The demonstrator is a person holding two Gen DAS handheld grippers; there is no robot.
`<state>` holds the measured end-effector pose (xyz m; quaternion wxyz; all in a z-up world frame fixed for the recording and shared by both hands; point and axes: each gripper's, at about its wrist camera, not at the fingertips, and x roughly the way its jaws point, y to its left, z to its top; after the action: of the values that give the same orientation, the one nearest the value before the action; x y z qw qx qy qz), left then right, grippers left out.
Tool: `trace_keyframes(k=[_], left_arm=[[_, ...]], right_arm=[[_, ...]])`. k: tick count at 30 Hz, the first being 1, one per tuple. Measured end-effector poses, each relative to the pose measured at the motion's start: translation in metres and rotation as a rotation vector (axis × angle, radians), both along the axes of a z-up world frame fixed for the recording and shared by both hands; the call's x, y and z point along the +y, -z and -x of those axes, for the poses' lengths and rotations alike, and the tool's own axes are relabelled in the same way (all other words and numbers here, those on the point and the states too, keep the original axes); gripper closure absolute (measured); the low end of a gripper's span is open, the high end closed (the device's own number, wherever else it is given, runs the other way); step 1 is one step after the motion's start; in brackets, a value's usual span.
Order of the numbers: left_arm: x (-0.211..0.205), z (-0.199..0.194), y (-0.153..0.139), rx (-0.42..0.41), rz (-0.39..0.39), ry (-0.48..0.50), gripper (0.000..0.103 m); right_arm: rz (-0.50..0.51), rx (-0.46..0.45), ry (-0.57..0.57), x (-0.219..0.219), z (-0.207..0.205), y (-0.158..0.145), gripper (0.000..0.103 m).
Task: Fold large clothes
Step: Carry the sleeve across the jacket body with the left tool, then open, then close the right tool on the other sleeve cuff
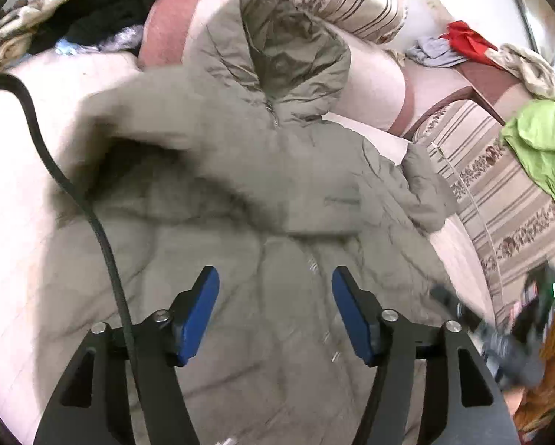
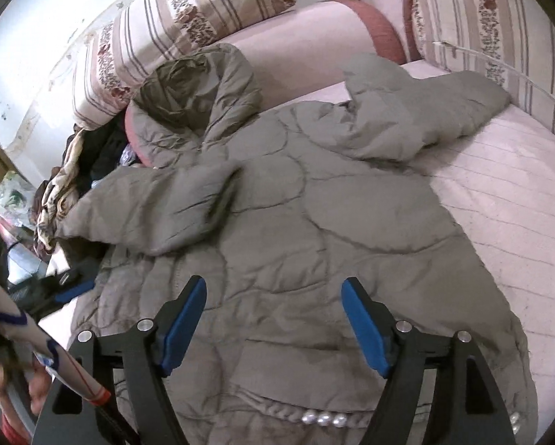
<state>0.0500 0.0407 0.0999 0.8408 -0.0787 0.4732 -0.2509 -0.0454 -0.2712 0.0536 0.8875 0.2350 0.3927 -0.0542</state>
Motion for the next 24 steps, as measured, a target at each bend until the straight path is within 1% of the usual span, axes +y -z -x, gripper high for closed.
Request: trace_keyframes(k=[3, 5, 7, 8, 10, 12, 14, 15, 16, 17, 18, 19, 20, 23, 24], left_arm=[[0.032, 0.015, 0.0, -0.069, -0.102, -0.079, 0.036], [0.058, 0.012, 0.008, -0.079, -0.171, -0.156, 0.036], [0.083, 0.001, 0.016, -0.065, -0.231, -0.243, 0.036], [0.094, -0.004, 0.019, -0.052, -0.238, -0.276, 0.036], [0.115, -0.016, 0.022, -0.031, -0.207, -0.318, 0.036], [0.129, -0.025, 0.023, -0.014, -0.19, -0.349, 0.036], [0.137, -0.035, 0.023, -0.003, -0.176, -0.381, 0.036], [0.14, -0.038, 0.023, 0.003, -0.169, -0.394, 0.036], [0.143, -0.04, 0.024, 0.01, -0.159, -0.403, 0.036], [0.144, -0.043, 0.025, 0.018, -0.151, -0.408, 0.036], [0.145, -0.044, 0.026, 0.026, -0.146, -0.412, 0.036], [0.143, -0.045, 0.028, 0.031, -0.151, -0.415, 0.036], [0.142, -0.045, 0.029, 0.035, -0.163, -0.418, 0.036], [0.137, -0.048, 0.035, 0.048, -0.193, -0.418, 0.036], [0.135, -0.048, 0.035, 0.051, -0.195, -0.413, 0.036]], right_arm=[[-0.037, 0.026, -0.01, 0.002, -0.016, -0.003, 0.022], [-0.042, 0.038, -0.012, 0.003, -0.032, -0.004, 0.022], [-0.014, 0.087, -0.014, 0.005, -0.061, 0.001, 0.022], [0.001, 0.117, -0.012, 0.005, -0.077, 0.006, 0.022], [0.017, 0.168, 0.017, 0.005, -0.103, 0.017, 0.022], [0.029, 0.213, 0.038, 0.006, -0.126, 0.026, 0.022], [0.02, 0.255, 0.052, 0.007, -0.149, 0.037, 0.023], [0.018, 0.265, 0.053, 0.008, -0.155, 0.038, 0.032], [0.016, 0.269, 0.047, 0.01, -0.163, 0.038, 0.056], [0.024, 0.282, 0.037, 0.013, -0.17, 0.036, 0.061], [0.039, 0.28, 0.033, 0.014, -0.174, 0.033, 0.072], [0.055, 0.274, 0.032, 0.014, -0.177, 0.029, 0.08], [0.069, 0.279, 0.036, 0.012, -0.181, 0.026, 0.081], [0.19, 0.326, 0.123, -0.001, -0.186, 0.022, 0.082], [0.211, 0.345, 0.151, -0.008, -0.187, 0.026, 0.083]])
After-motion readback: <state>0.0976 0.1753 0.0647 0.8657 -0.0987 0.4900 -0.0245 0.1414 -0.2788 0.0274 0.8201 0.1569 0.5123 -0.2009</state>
